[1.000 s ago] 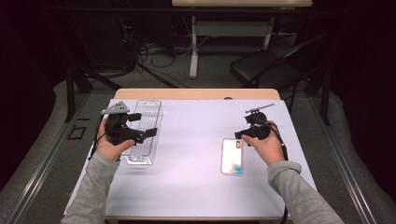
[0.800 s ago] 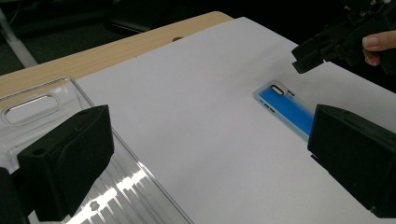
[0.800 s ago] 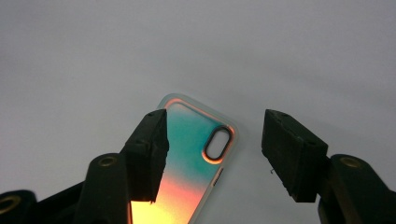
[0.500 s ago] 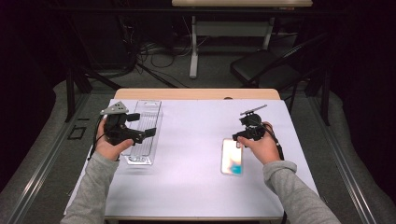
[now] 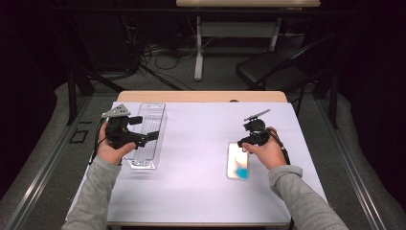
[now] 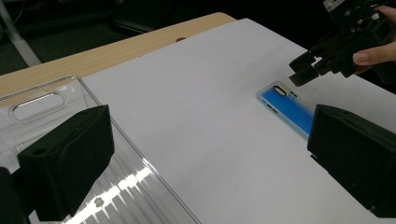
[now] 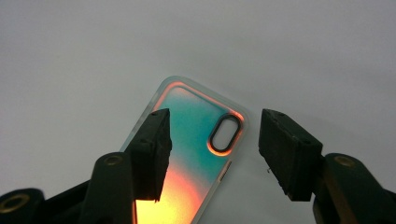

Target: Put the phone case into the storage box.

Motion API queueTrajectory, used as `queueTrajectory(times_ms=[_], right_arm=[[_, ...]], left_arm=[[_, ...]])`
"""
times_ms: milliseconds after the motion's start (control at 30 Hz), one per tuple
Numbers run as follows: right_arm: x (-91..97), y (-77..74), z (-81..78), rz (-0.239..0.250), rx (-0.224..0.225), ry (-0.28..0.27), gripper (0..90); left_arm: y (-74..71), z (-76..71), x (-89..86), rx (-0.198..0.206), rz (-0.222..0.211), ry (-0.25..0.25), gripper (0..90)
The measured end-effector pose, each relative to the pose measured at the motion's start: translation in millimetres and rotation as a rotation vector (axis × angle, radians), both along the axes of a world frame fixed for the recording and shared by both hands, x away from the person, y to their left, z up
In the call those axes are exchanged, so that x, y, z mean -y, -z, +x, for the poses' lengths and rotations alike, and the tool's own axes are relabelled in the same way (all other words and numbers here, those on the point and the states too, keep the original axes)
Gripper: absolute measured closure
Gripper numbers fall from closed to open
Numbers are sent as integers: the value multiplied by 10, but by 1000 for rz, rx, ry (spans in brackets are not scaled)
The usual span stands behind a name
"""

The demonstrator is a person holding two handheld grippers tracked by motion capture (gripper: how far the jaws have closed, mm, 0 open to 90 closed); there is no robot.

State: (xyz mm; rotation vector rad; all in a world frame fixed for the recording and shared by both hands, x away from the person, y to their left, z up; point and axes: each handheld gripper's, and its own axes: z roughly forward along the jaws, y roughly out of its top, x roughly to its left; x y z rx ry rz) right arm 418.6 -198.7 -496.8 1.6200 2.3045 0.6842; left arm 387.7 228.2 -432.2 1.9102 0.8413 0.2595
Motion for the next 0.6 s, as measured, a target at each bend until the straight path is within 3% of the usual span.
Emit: queueTrajectory(times_ms=[367,600], right_arm=[[33,15,-23,18,-8,24,432],[34,27,-54,25,-42,44,453]], left_arm=[[-2,-3,-19,-6,-12,-9,9],[-9,-2,-45,-4,-13,-11,9]])
